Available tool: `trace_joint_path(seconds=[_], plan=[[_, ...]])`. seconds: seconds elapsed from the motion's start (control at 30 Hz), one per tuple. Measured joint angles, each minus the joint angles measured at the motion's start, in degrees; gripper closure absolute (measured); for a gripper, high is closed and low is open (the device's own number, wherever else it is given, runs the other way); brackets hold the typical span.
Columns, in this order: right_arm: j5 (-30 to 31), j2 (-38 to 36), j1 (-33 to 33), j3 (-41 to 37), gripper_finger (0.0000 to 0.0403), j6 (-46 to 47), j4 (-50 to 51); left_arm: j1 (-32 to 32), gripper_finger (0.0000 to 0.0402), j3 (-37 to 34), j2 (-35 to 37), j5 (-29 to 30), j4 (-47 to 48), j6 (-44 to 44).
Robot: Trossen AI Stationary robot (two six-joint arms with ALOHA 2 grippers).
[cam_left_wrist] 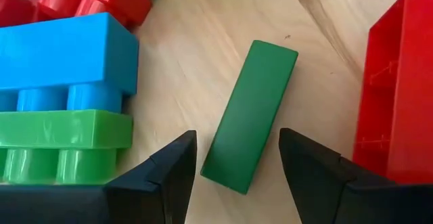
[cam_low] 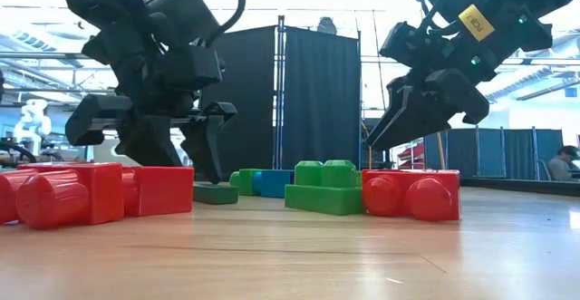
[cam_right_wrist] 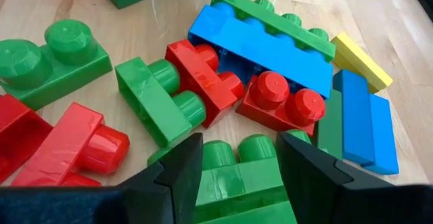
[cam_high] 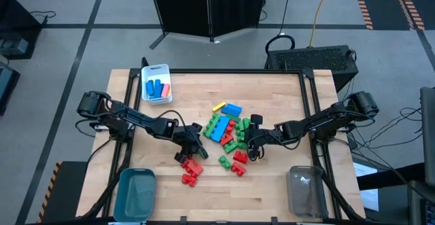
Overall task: Sort blocks by size
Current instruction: Put the green block into the white bin
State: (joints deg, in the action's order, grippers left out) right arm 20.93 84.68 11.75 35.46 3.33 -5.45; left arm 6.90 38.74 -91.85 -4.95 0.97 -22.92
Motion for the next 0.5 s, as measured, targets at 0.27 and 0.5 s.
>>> trace_joint_path(seconds=[0.27,0.5], plan=[[0.0,0.0,0.0,0.0,0.0227,0.1,0.0,-0.1,0.0197,0.1,-3.2,-1.5,-1.6,2.9],[0.0,0.0,0.0,0.0,0.0227,0.5,0.1,-0.4,0.0210,0.2,-4.6,-1.9,-5.4,8.0]])
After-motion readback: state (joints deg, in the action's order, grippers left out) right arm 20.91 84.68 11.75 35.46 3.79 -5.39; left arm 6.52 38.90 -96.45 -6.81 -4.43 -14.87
